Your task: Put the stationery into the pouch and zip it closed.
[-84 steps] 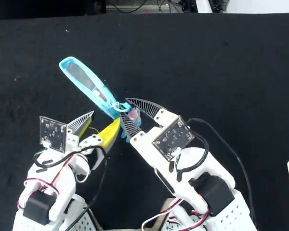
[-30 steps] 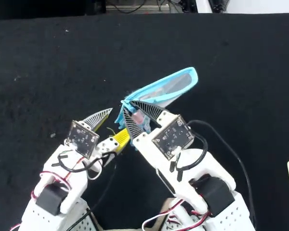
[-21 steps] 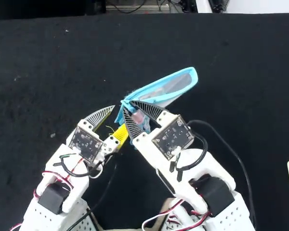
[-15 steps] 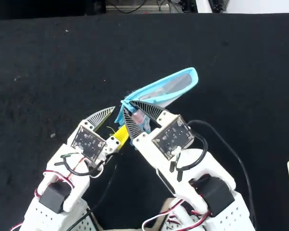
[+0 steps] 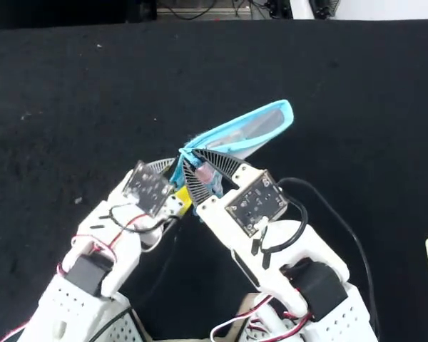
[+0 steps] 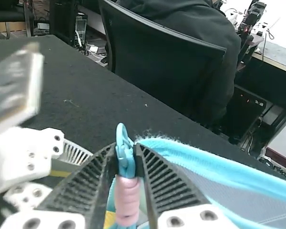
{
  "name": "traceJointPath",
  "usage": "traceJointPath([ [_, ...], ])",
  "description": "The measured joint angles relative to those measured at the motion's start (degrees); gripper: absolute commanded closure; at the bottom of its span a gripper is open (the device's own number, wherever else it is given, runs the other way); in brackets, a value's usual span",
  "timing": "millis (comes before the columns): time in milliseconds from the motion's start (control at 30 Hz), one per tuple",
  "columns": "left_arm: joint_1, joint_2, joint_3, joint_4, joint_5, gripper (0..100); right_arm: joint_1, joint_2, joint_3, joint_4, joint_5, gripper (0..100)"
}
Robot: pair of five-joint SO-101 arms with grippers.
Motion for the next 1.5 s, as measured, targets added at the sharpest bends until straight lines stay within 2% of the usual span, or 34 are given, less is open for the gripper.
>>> traceJointPath([
  [133, 0.0, 5.1, -3.3, -0.1, 1.5, 81, 0.0, 0.0, 0.0, 0.0, 0.0, 98.8],
  [333, 0.0, 5.9, -3.5, -0.3, 3.5, 81, 0.0, 0.0, 0.0, 0.0, 0.0, 98.8],
  [400, 0.0, 5.9, -3.5, -0.3, 3.8, 85, 0.0, 0.0, 0.0, 0.0, 0.0, 98.7],
  [500, 0.1, 5.9, -3.5, -0.3, 3.8, 97, 0.0, 0.0, 0.0, 0.0, 0.0, 98.7],
  [833, 0.1, 2.6, -3.3, 0.4, 3.9, 97, 0.0, 0.0, 0.4, -0.7, 0.0, 98.7],
  [1133, -7.0, -10.6, -8.6, 14.6, 3.3, 97, 0.2, 0.1, -2.6, -1.8, -0.2, 98.8],
  [1433, -9.0, -11.3, -17.4, 30.6, -9.5, 97, -3.3, 1.0, -2.5, -0.4, -0.1, 98.8],
  [1500, -9.0, -11.3, -18.0, 32.8, -10.2, 92, -3.4, 1.0, -2.5, 0.7, -0.1, 98.8],
])
